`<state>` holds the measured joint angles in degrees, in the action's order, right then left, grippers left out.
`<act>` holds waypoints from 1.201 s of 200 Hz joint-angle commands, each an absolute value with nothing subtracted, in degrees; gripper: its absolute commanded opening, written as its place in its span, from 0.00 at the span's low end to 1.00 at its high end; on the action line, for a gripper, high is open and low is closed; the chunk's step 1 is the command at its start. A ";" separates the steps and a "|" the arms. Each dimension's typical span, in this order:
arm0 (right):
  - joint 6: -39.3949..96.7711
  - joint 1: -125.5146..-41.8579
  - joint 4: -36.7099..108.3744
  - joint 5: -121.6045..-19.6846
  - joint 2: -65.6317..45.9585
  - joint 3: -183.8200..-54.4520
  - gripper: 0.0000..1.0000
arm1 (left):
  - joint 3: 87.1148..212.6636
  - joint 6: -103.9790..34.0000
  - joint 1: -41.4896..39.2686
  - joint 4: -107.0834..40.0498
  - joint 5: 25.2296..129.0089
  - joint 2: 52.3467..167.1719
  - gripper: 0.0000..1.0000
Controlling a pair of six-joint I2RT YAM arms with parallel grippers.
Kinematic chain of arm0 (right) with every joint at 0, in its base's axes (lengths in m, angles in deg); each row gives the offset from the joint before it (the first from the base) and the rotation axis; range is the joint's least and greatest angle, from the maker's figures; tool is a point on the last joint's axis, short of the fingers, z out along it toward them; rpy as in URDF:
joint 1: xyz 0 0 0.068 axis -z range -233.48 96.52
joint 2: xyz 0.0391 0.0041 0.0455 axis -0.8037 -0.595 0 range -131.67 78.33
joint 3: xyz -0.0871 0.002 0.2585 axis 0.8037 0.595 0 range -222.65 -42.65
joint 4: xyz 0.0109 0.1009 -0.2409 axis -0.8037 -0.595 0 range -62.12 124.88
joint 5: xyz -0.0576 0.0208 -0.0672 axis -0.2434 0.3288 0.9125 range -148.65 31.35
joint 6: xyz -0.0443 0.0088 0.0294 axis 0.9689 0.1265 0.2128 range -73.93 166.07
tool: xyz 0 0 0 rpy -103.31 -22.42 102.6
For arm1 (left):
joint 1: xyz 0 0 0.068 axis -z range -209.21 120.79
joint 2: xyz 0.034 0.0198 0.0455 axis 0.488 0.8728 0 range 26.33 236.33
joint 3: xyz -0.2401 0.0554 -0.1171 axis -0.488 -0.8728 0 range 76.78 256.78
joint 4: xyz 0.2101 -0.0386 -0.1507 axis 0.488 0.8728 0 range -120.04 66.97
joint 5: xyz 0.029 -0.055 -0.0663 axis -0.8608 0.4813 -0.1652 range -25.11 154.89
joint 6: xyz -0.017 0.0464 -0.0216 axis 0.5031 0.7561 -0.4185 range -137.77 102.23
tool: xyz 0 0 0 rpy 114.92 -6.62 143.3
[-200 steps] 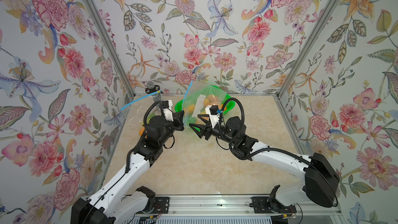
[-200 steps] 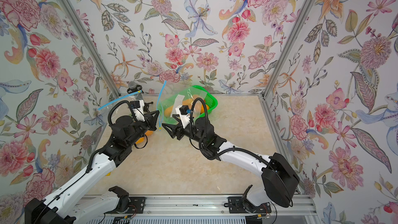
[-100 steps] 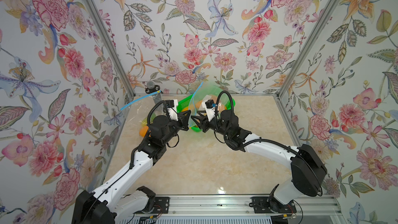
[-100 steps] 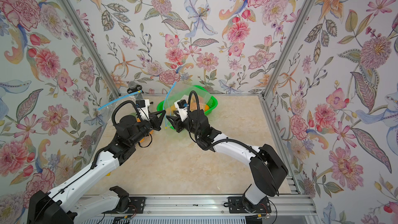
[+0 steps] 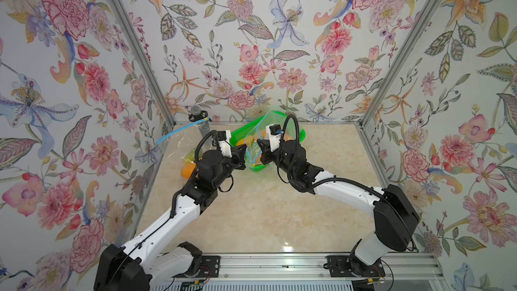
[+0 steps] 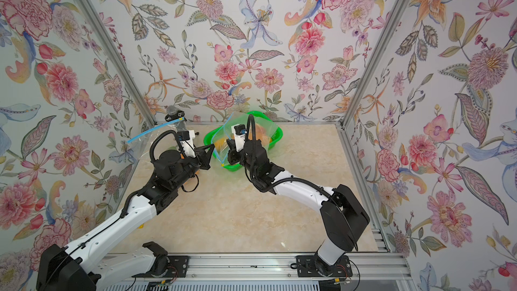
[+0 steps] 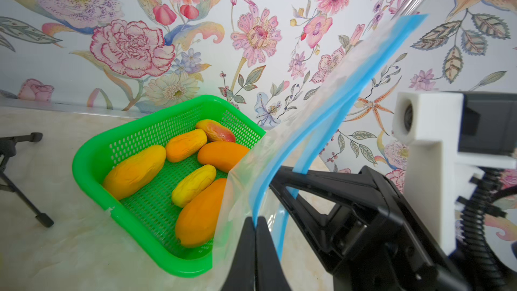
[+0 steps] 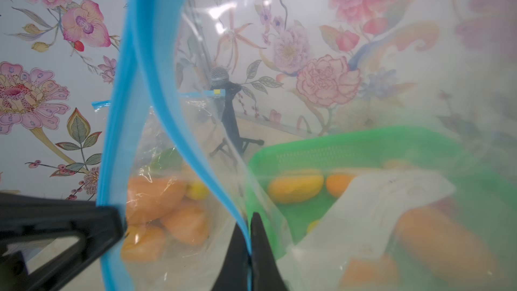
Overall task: Place the mango in a zip-top bag and seal the zipper
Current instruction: Open the zipper of the food storage bag.
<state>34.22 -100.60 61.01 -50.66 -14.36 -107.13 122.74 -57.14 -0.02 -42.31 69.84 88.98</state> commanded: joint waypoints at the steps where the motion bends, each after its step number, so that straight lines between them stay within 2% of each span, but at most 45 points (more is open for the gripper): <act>1: 30.67 -99.54 63.89 -46.92 -10.96 -105.11 0.00 | 125.70 -61.46 -2.83 -35.88 62.14 89.67 0.00; 72: 25.44 -99.63 71.41 -45.24 -7.56 -96.79 0.00 | 129.94 -68.46 -6.16 -25.28 53.47 92.42 0.00; 133: 20.52 -99.62 79.14 -39.17 -6.71 -89.18 0.00 | 125.76 -74.09 -9.91 -23.65 52.65 90.13 0.00; 148: 20.73 -99.54 77.36 -42.52 -7.95 -91.33 0.00 | 125.76 -73.68 -10.02 -23.90 52.39 89.53 0.00; 182: 21.96 -100.12 74.59 -58.59 -13.43 -102.22 0.06 | 130.83 -69.55 -10.07 -20.89 48.91 87.68 0.00; 207: 23.97 -100.59 68.81 -69.60 -16.64 -113.02 0.20 | 137.86 -63.76 -11.51 -16.78 43.80 85.58 0.00; 219: 25.45 -100.32 64.73 -75.25 -17.84 -118.38 0.38 | 142.99 -59.04 -11.90 -13.96 41.58 86.07 0.00; 234: 26.15 -99.77 62.62 -80.80 -17.96 -122.36 0.56 | 148.71 -52.58 -11.97 -12.28 41.13 87.55 0.00; 240: 25.88 -99.26 62.71 -83.11 -17.47 -122.87 0.59 | 150.63 -50.56 -11.92 -11.11 41.50 88.51 0.00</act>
<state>24.36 -100.38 66.85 -69.78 -17.77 -118.11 142.87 -62.24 -11.54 -15.77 46.67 87.76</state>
